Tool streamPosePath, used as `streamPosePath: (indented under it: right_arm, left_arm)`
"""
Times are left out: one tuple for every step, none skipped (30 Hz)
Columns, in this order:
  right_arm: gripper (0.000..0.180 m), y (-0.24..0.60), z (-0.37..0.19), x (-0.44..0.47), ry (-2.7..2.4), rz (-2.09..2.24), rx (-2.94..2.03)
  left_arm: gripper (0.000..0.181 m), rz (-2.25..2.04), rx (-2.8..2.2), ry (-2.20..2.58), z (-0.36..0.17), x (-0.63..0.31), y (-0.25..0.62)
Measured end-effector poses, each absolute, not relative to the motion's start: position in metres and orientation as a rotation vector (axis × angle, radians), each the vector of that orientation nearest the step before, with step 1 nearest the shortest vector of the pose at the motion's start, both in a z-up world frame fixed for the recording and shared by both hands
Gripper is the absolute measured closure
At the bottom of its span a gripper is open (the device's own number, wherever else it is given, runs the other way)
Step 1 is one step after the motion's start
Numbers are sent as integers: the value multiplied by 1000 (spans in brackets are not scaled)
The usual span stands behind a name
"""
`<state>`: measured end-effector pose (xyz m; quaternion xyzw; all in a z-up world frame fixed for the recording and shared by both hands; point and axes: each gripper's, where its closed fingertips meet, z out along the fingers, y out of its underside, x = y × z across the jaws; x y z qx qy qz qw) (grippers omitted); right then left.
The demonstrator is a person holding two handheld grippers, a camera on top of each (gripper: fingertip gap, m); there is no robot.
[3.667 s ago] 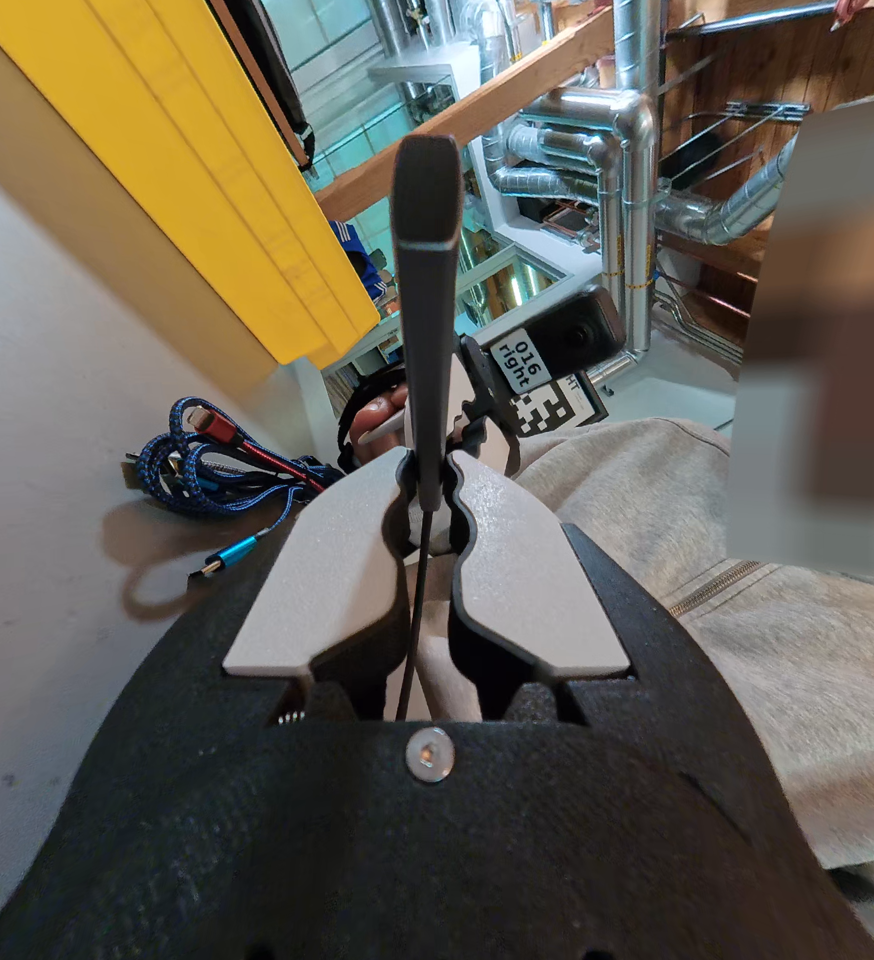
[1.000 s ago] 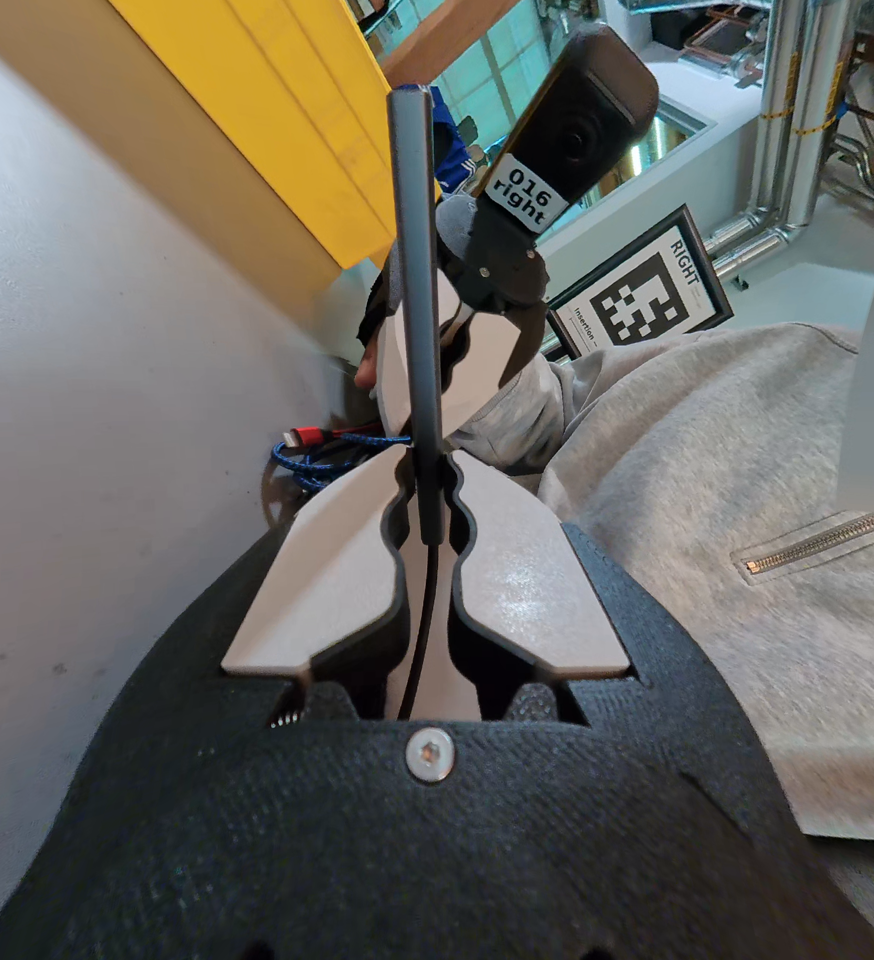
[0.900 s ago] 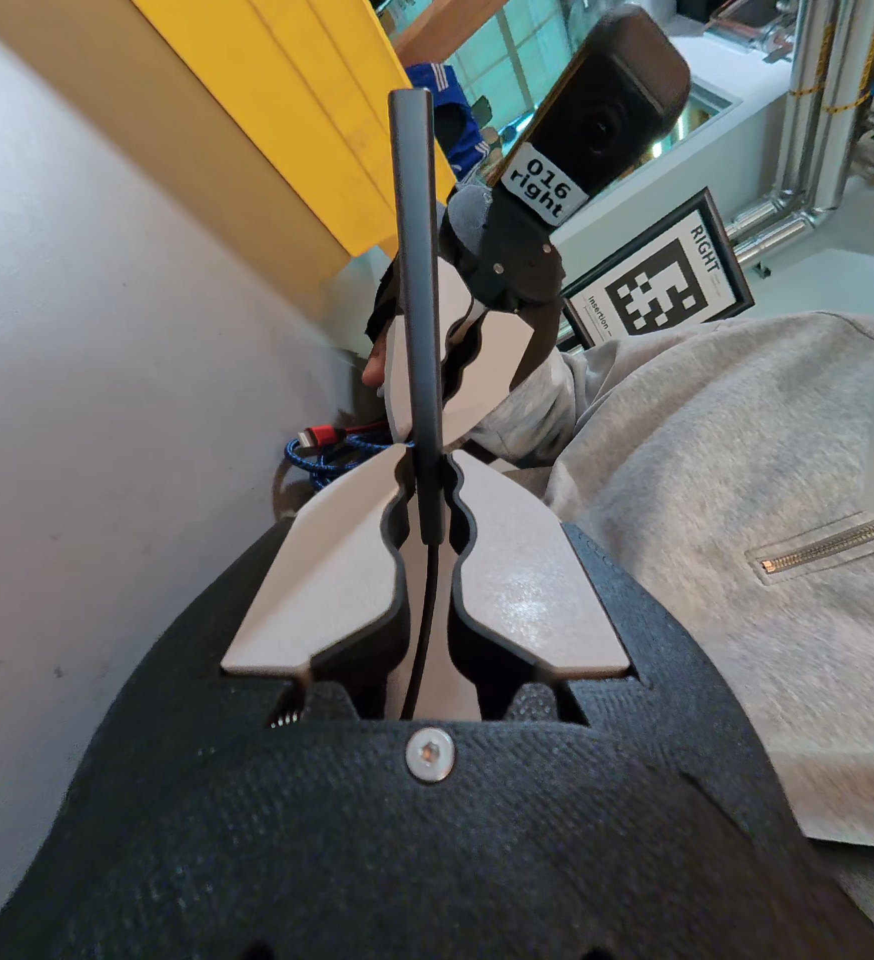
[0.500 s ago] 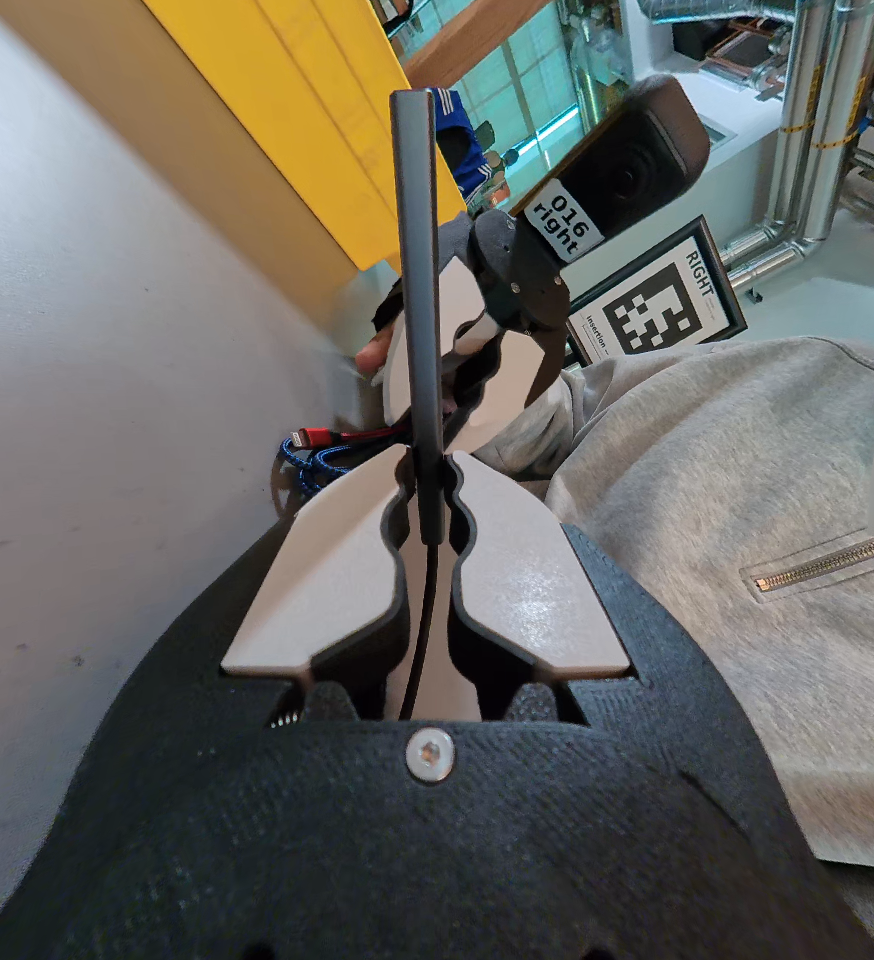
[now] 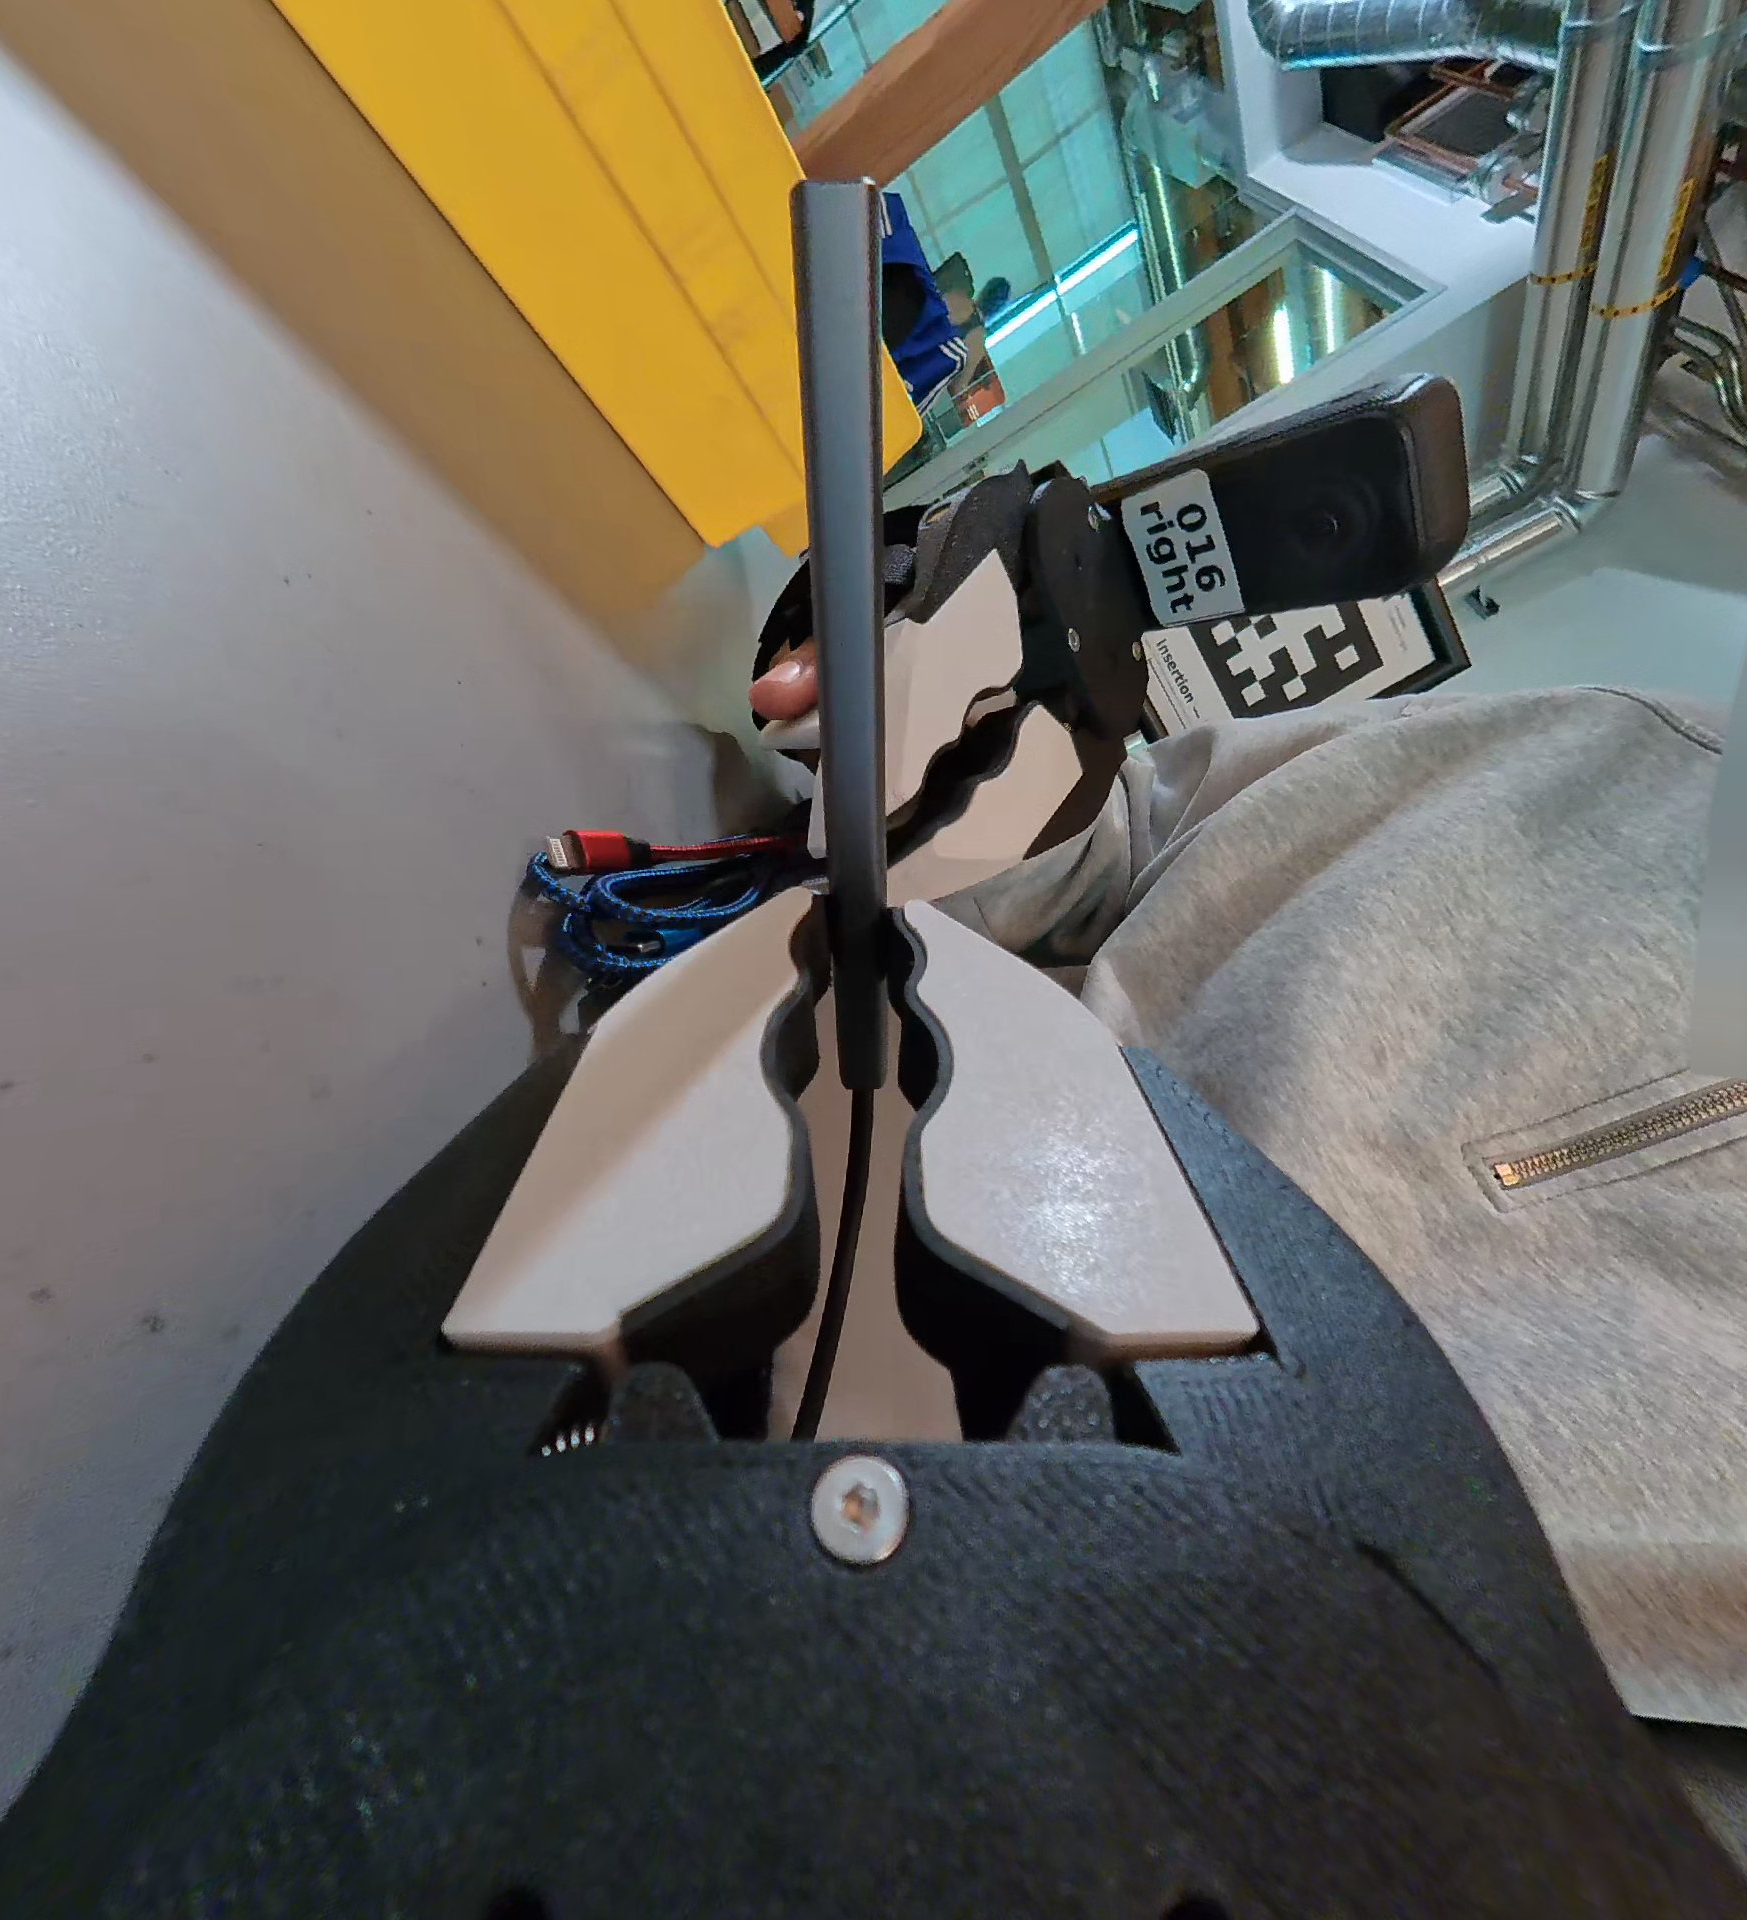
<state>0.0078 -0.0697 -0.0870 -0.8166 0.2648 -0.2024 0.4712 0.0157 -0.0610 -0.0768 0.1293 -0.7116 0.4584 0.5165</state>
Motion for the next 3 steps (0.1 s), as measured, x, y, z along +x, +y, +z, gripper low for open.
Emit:
streamPosePath:
  right_arm:
    - [173,-70,-87,8,645,-501,-2002]
    - [173,-70,-87,8,642,-502,-2002]
    - [173,-70,-86,7,637,-503,-2001]
  left_arm:
    - [170,1100,311,-1708,-77,16,-61]
    - [170,1100,312,-1706,-77,16,-61]
    - [170,1100,314,-1704,-77,16,-61]
